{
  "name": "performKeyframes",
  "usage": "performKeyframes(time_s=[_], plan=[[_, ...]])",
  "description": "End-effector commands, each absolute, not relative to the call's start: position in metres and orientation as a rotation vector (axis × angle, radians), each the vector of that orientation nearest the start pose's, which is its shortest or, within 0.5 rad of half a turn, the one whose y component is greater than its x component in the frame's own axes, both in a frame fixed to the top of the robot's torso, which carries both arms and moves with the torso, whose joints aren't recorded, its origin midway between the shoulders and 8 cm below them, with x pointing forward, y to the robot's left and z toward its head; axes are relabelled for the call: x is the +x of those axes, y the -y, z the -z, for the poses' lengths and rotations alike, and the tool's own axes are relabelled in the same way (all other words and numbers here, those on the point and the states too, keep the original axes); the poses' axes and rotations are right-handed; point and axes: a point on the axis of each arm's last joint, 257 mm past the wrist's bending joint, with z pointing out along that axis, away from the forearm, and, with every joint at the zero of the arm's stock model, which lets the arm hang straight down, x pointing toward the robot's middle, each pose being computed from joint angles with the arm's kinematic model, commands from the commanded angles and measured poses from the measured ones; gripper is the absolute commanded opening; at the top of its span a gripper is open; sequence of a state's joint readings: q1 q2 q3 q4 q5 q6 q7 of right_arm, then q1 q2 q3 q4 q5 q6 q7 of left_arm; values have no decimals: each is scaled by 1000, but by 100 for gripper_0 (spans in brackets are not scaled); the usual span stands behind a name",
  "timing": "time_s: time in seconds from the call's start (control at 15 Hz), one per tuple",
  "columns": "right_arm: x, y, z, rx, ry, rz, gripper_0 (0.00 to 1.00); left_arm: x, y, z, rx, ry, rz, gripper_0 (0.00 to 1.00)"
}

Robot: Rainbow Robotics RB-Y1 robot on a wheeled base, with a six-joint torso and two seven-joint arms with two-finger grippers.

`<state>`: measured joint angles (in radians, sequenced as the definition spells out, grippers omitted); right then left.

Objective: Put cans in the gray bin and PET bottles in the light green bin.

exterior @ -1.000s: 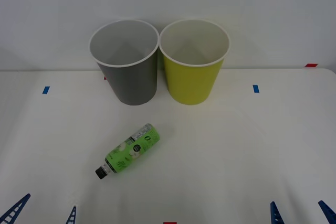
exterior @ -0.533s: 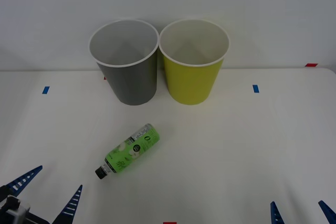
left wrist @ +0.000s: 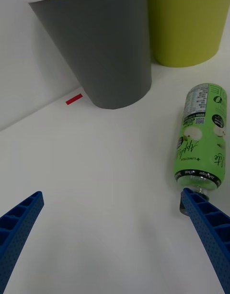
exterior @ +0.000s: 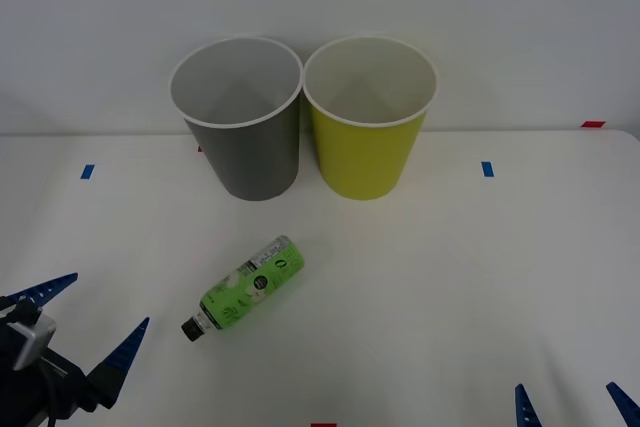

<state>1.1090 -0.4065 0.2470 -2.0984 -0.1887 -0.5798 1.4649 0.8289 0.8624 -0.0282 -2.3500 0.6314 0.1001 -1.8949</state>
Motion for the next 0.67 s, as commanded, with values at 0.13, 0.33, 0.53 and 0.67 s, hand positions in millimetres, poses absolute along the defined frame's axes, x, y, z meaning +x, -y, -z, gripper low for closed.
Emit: performKeyframes(time_s=[0.13, 0.33, 0.53, 0.67], plan=[[214, 261, 242, 47, -1612, -124, 100, 320, -257, 222, 777, -1911, 10, 100], [214, 261, 242, 47, -1612, -124, 100, 331, -255, 211, 902, -1991, -57, 100], [214, 261, 242, 47, -1612, -124, 100, 337, -248, 198, 977, -2040, -42, 100], [214, 261, 242, 47, -1612, -124, 100, 341, -242, 192, 1057, -2033, -46, 100]])
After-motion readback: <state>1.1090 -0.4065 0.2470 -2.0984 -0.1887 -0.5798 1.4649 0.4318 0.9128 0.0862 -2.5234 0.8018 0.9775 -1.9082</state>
